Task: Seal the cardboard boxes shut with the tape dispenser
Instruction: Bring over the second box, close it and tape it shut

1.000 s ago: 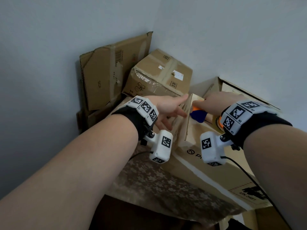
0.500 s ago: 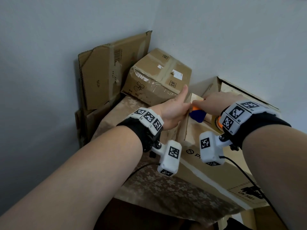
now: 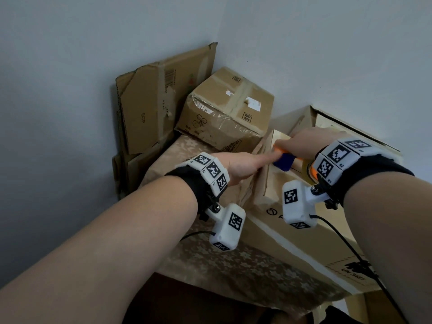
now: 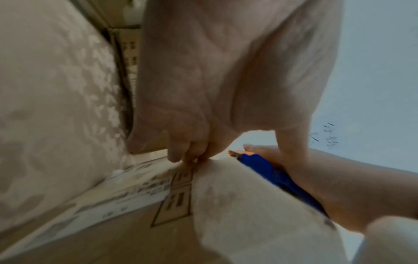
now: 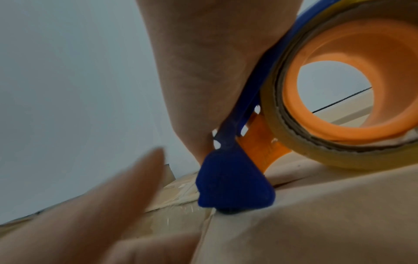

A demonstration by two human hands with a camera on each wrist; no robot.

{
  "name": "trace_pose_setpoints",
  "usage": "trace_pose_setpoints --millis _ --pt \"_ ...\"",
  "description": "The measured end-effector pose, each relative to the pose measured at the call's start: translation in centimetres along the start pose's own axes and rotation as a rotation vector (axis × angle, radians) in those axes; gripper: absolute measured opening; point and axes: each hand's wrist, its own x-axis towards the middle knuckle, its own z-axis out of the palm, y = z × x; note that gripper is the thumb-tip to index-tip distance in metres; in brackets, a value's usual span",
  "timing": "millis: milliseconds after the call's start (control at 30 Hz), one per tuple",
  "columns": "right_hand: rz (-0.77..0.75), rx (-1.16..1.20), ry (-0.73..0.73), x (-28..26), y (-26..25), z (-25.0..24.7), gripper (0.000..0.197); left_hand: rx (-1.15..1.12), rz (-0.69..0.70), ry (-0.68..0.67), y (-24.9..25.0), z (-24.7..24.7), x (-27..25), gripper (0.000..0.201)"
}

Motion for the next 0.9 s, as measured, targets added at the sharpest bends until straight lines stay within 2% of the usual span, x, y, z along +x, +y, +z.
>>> trace_pose_setpoints --millis 67,167,233,367,500,567,700,800,900 --pt "-0.021 0.034 -0.003 -0.1 0.2 -0.1 0.055 0.048 0.039 -0.058 0.5 0.0 -0.2 0.074" --pt "-0.104 0.137 0.046 -0.5 0.9 -0.7 0.038 0.231 0.116 -0.089 1.2 0.4 -0.1 0.109" --pt "-0.149 0.245 0.135 -0.9 1.5 -1.1 0.035 0.399 0.086 -0.052 1.5 1.0 0.2 0.128" --pt "-0.196 0.492 0.314 -2.0 2.8 -1.3 0.035 0.563 0.032 0.022 2.4 1.2 -0.2 0.139" --pt "-0.134 0.337 0.470 -3.6 4.5 -0.8 0.035 0.700 -0.032 0.094 3.5 1.7 -0.9 0.143" --pt "-0.078 0.381 0.470 -3.9 5.6 -0.2 0.042 0.736 -0.057 0.145 4.0 2.2 -1.2 0.143" --pt "-0.016 0.538 0.332 -4.0 7.2 1.0 0.075 0.762 -0.064 0.178 5.0 3.4 -1.5 0.144" --pt "-0.026 0.644 0.293 -4.2 7.2 1.4 0.073 0.861 -0.072 0.154 5.2 5.0 -1.6 0.159" --pt "-0.041 0.706 0.296 -3.8 7.6 1.7 0.062 0.921 -0.095 0.214 5.0 5.6 -1.6 0.156"
